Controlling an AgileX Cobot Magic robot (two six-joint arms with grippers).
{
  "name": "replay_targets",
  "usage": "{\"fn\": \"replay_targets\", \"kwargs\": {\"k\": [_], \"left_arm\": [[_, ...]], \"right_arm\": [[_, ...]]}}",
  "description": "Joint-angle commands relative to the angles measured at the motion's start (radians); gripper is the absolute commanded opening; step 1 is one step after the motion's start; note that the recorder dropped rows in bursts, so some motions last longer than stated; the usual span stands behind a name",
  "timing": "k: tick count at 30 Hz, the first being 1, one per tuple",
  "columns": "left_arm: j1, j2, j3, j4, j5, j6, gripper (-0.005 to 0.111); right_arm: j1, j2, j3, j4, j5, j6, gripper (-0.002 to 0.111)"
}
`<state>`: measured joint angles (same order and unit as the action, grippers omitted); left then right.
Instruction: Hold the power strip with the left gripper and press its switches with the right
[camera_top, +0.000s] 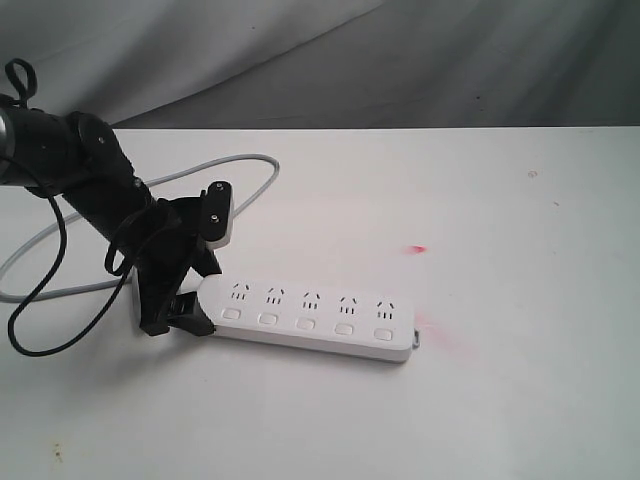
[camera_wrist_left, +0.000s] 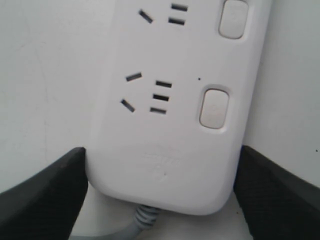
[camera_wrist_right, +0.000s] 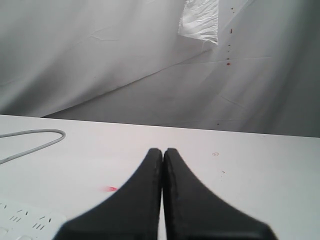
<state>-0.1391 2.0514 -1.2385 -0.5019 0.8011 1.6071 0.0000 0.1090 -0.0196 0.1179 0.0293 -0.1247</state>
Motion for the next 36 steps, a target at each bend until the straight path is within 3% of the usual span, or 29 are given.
{"fn": "replay_targets", "kwargs": {"k": [1,10,17,19,23,29,36], "left_arm": [[0.001,0.001,-0.005,-0.012,0.007,-0.002,0.050],[0.001,0.001,-0.005,-0.046,0.009,-0.091,0.052],[0.001,0.001,-0.005,-0.046,0.009,-0.138,0.087],[0.001,-0.004,-0.005,-0.042,0.009,-0.172,0.092],[0.001,-0.037,-0.009,-0.042,0.006,-0.255,0.093],[0.001,-0.152,-0.011,-0.008,0.029,-0.516,0.093],[0.001,-0.376,-0.011,0.012,0.176,-0.547,0.092]], "right_arm": [[-0.006,-0.003,0.001,-0.015,-0.011,-0.002,0.000],[-0.006,-0.003,0.001,-0.015,-0.011,-0.002,0.000],[-0.006,-0.003,0.001,-0.015,-0.011,0.000,0.000],[-0.006,-0.003,0.001,-0.015,-0.011,0.000,0.000],[-0.006,-0.003,0.001,-0.015,-0.011,0.000,0.000],[-0.006,-0.003,0.001,-0.015,-0.011,-0.002,0.000],[-0.006,-0.003,0.001,-0.015,-0.011,-0.002,0.000]]}}
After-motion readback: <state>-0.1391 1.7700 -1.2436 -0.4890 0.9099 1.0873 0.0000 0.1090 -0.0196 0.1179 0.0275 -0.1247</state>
